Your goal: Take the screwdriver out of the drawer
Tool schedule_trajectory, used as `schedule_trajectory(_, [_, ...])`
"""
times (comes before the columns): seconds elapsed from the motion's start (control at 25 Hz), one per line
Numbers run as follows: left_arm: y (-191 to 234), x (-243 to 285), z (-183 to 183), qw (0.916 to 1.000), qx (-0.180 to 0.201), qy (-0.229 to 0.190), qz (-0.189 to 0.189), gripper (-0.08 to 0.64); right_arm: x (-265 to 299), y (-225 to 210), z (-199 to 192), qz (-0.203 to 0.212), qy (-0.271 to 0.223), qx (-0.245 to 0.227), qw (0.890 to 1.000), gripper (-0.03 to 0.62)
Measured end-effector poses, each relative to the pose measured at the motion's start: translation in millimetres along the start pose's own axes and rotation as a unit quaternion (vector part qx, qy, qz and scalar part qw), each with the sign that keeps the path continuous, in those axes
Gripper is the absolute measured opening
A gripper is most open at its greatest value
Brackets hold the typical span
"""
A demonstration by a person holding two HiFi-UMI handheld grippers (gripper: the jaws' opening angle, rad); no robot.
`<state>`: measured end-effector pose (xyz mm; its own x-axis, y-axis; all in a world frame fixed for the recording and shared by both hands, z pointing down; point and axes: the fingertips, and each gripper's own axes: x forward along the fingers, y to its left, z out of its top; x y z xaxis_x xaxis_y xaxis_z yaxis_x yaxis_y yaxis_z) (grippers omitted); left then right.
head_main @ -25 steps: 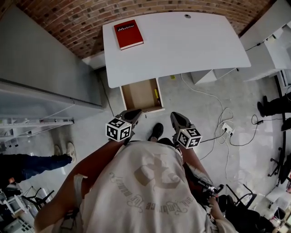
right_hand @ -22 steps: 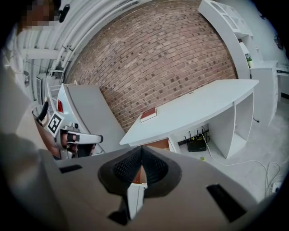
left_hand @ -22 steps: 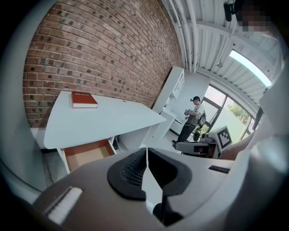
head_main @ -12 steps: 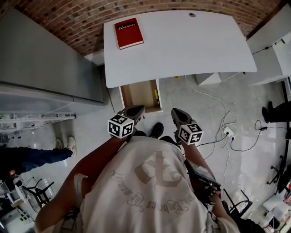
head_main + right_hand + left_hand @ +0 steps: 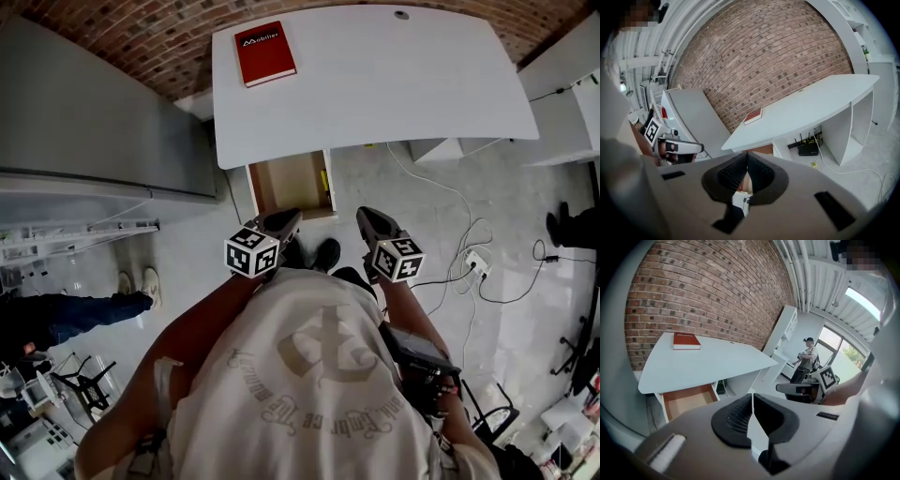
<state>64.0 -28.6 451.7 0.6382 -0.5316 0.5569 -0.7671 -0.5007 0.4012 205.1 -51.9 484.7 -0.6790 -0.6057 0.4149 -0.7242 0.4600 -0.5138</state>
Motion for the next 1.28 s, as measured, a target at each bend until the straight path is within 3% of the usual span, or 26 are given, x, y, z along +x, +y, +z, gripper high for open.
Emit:
schedule_trajectory(0.36, [9, 4, -8, 0.9999, -0.003, 0.011, -0.011, 0.015, 2, 5, -15, -0.012, 0.006, 0.013, 1.0, 0.006])
schedule_trajectory(0.96, [40, 44, -40, 0.9973, -0.044, 0.053, -0.024, 0.015, 9, 1, -37, -0.044, 0.024, 0.029, 0.998, 0.006])
schedule_trajectory(1.28, [67, 58, -53, 0.9951, -0.071, 0.068, -0.006, 0.017, 22, -1, -47, -0.047, 0.035, 0.036, 0.998, 0.006])
